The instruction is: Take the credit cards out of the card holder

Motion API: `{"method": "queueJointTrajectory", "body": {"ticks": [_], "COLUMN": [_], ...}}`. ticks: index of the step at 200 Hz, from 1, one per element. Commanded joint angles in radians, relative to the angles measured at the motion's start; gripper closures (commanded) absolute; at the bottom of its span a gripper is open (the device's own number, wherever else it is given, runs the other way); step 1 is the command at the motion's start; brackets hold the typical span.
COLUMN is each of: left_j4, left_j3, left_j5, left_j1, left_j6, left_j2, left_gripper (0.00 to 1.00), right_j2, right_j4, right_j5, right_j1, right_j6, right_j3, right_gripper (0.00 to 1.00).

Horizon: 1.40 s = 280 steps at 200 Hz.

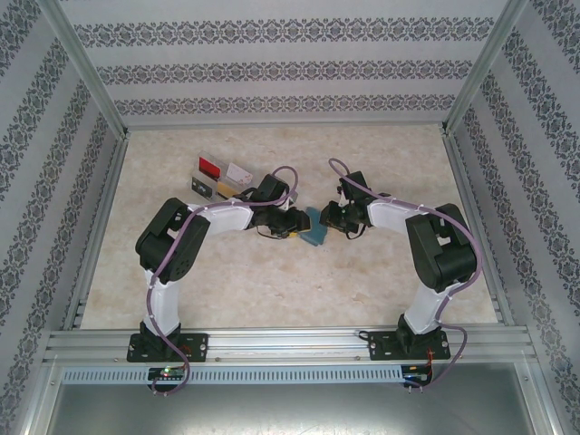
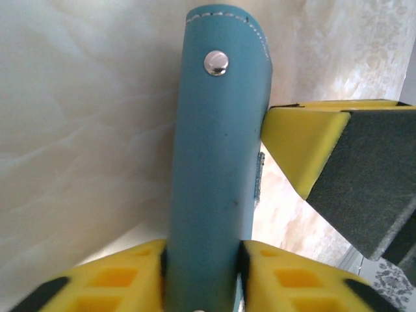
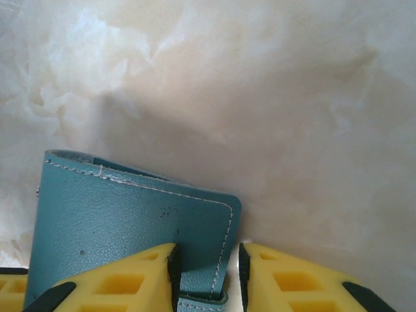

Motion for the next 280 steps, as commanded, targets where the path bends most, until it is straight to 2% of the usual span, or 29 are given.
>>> {"method": "queueJointTrajectory", "body": {"ticks": [1,17,39,56,75,100,111,123,161,193,209,231,240,257,280], "left_j4": [0.007,-0.078,-0.278,-0.466,-0.632,-0.728,-0.749,-0.771,-0.686,-0.631,-0.607,-0.559,-0.537,-0.49,-0.407], "left_j3": [0.037,0.046,0.088,0.14,0.205,0.277,0.309,0.347,0.355,0.309,0.261,0.197,0.173,0.124,0.032], "left_j5": [-0.008,-0.066,-0.169,-0.34,-0.551,-0.81,-0.894,-0.94,-0.889,-0.726,-0.657,-0.606,-0.579,-0.53,-0.466], "left_j1": [-0.013,-0.014,-0.015,-0.023,-0.044,-0.104,-0.132,-0.152,-0.2,-0.238,-0.239,-0.232,-0.221,-0.18,-0.099], "left_j6": [0.018,0.077,0.238,0.383,0.49,0.579,0.61,0.621,0.663,0.715,0.714,0.694,0.677,0.631,0.549], "left_j2": [-0.009,-0.043,-0.113,-0.159,-0.18,-0.157,-0.122,-0.076,0.007,0.009,-0.019,-0.092,-0.126,-0.202,-0.307], "left_gripper": [0.76,0.81,0.83,0.83,0.83,0.81,0.81,0.83,0.86,0.74,0.62,0.34,0.26,0.16,0.06], "right_j2": [-0.013,-0.075,-0.185,-0.257,-0.327,-0.405,-0.434,-0.46,-0.514,-0.533,-0.534,-0.506,-0.482,-0.422,-0.313], "right_j4": [-0.033,-0.06,-0.085,-0.122,-0.146,-0.155,-0.153,-0.156,-0.164,-0.169,-0.169,-0.166,-0.165,-0.165,-0.18], "right_j5": [-0.023,0.015,0.065,0.107,0.136,0.173,0.189,0.201,0.226,0.207,0.194,0.161,0.135,0.108,0.137], "right_j1": [0.009,0.003,-0.011,-0.03,-0.06,-0.102,-0.117,-0.131,-0.175,-0.203,-0.209,-0.209,-0.208,-0.187,-0.092], "right_j6": [0.012,0.003,-0.024,-0.053,-0.064,-0.062,-0.054,-0.05,-0.036,-0.037,-0.049,-0.073,-0.081,-0.097,-0.128], "right_j3": [-0.029,-0.032,-0.053,-0.058,-0.07,-0.105,-0.123,-0.137,-0.179,-0.194,-0.194,-0.178,-0.164,-0.129,-0.053], "right_gripper": [0.65,0.61,0.4,0.3,0.25,0.22,0.21,0.21,0.21,0.21,0.21,0.21,0.22,0.25,0.27]}}
